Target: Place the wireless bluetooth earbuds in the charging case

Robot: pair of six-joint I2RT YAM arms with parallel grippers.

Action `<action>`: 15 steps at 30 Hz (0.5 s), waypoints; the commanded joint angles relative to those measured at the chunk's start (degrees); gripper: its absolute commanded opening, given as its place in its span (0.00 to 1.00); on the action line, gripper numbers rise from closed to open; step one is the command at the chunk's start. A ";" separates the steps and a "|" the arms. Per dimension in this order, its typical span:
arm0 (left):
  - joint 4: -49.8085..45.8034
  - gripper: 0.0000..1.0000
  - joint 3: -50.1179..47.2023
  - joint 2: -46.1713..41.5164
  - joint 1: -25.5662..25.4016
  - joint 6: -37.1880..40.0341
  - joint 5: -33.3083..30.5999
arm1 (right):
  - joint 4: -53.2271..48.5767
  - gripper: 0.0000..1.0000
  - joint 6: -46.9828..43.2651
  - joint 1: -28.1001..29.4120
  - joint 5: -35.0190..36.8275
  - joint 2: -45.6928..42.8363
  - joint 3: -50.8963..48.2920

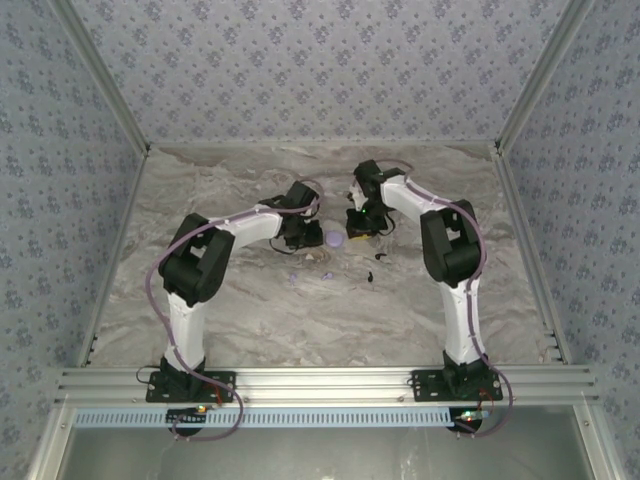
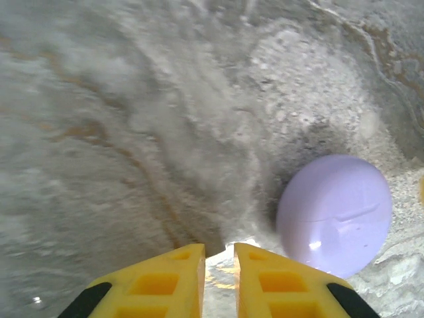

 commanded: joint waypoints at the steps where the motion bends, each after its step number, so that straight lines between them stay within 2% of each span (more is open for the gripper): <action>1: 1.18 0.23 -2.42 -4.97 1.86 -0.64 2.60 | 1.43 0.24 1.87 -1.24 -4.89 -5.10 -2.37; 4: 5.64 0.29 -4.37 -5.86 2.72 -2.37 7.64 | 4.02 0.29 2.56 -1.63 -10.26 -5.59 -3.95; 8: 9.95 0.35 -5.40 -5.16 2.89 -4.65 11.72 | 6.08 0.32 4.05 -1.50 -13.45 -4.40 -4.32; 15: 11.48 0.41 -5.86 -3.49 2.78 -5.82 13.27 | 7.53 0.34 5.67 -1.16 -16.35 -1.42 -3.53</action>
